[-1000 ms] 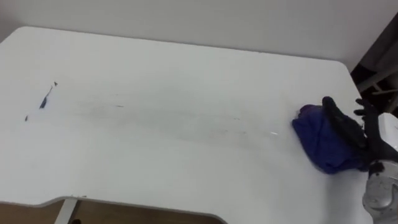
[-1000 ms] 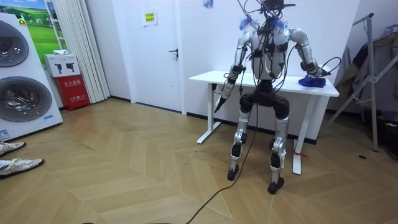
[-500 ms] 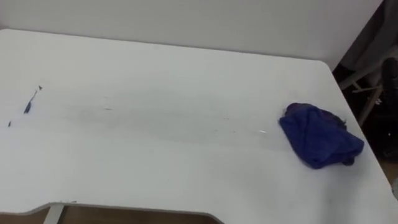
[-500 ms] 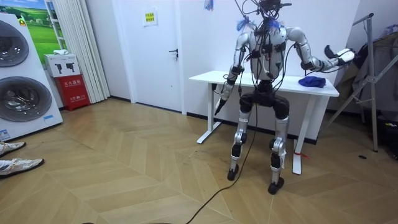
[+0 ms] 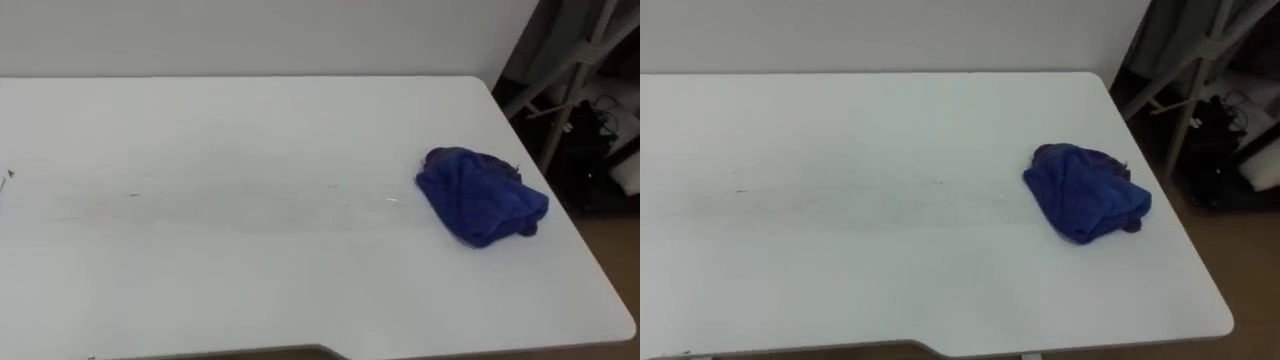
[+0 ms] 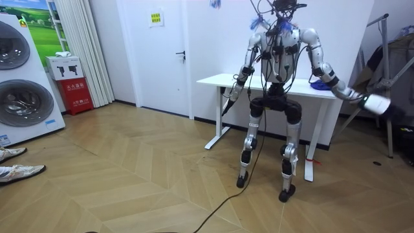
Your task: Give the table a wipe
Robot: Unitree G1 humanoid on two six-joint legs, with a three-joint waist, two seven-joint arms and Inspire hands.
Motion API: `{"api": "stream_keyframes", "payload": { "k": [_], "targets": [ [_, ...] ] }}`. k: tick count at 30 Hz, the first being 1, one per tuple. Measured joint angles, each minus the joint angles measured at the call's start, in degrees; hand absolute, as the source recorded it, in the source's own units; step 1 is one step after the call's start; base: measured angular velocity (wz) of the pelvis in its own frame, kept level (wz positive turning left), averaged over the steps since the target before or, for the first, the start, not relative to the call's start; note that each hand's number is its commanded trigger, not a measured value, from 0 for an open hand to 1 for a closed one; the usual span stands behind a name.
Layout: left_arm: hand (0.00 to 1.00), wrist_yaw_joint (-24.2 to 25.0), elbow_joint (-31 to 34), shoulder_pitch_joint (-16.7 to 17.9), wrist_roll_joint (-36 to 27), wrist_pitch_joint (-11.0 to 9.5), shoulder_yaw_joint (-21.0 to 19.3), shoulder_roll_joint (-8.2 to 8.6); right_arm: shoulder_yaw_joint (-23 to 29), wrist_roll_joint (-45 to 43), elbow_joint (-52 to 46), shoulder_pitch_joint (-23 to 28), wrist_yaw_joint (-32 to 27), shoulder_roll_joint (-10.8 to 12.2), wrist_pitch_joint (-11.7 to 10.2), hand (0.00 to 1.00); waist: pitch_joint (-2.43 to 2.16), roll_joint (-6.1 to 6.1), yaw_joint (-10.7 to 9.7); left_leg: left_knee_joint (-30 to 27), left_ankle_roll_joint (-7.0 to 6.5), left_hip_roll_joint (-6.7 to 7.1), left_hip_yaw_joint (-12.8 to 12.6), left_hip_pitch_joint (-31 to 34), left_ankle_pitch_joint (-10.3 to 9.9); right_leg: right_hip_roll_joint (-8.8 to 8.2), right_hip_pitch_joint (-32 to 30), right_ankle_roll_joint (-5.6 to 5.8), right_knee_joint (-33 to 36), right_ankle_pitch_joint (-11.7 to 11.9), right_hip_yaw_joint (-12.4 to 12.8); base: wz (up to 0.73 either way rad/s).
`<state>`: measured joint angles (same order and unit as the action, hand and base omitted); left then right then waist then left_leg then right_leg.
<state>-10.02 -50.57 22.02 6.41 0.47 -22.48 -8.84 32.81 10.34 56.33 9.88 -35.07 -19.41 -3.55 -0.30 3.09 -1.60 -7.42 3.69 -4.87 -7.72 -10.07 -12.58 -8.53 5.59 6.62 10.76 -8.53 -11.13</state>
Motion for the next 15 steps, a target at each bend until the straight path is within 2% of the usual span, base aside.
{"api": "stream_keyframes", "payload": {
  "k": [4,5,6,9,13,15],
  "targets": [
    [0.0,0.0,-1.0,0.2,-0.1,0.0,0.0,0.4,0.1,3.2,10.7,3.2,3.8,3.8,2.3,0.0,-0.03,0.02,-0.6,0.1,0.3,-0.31,0.0,0.0,-0.3,0.3,0.1,-0.01,0.0,0.0,0.0,-0.01],
    [0.0,0.0,-1.4,0.1,-0.1,0.0,0.0,0.42,-0.1,3.2,11.4,3.6,4.2,4.3,2.7,0.0,0.16,-0.31,-0.7,0.1,0.35,-0.37,0.0,0.0,-0.3,0.35,0.1,-0.02,0.0,0.0,0.0,-0.03],
    [0.0,0.0,-2.6,-0.1,-0.2,0.1,0.1,0.55,-1.3,3.1,13.4,4.3,5.4,4.6,3.3,0.0,0.05,-0.2,-0.8,0.0,0.39,-0.44,0.0,-0.1,-0.5,0.4,0.3,-0.03,0.0,0.0,0.0,0.0],
    [0.0,-0.1,-4.3,-0.3,0.0,0.9,1.3,1.13,-7.3,0.5,17.3,4.8,8.9,4.8,4.9,0.0,0.01,-0.48,-0.9,-0.3,0.41,-0.5,0.0,-0.2,-0.6,0.45,0.4,-0.18,0.0,0.1,0.0,0.0],
    [0.0,-0.7,-7.3,-2.6,0.6,1.7,5.6,1.36,-16.5,-9.3,17.6,3.7,12.8,6.9,6.8,0.0,-0.3,-1.32,0.7,-0.4,0.5,-0.7,-0.1,-0.4,-0.6,0.66,0.5,-0.43,0.0,0.3,0.1,-0.02],
    [0.0,-0.9,-7.6,-2.9,0.6,2.1,7.4,1.76,-19.1,-13.3,17.1,1.5,13.5,8.2,7.4,0.0,-0.22,-1.71,1.0,-0.4,0.5,-0.7,-0.1,-0.4,-0.6,0.66,0.6,-0.44,0.0,0.3,0.1,0.0]
  ]
}}
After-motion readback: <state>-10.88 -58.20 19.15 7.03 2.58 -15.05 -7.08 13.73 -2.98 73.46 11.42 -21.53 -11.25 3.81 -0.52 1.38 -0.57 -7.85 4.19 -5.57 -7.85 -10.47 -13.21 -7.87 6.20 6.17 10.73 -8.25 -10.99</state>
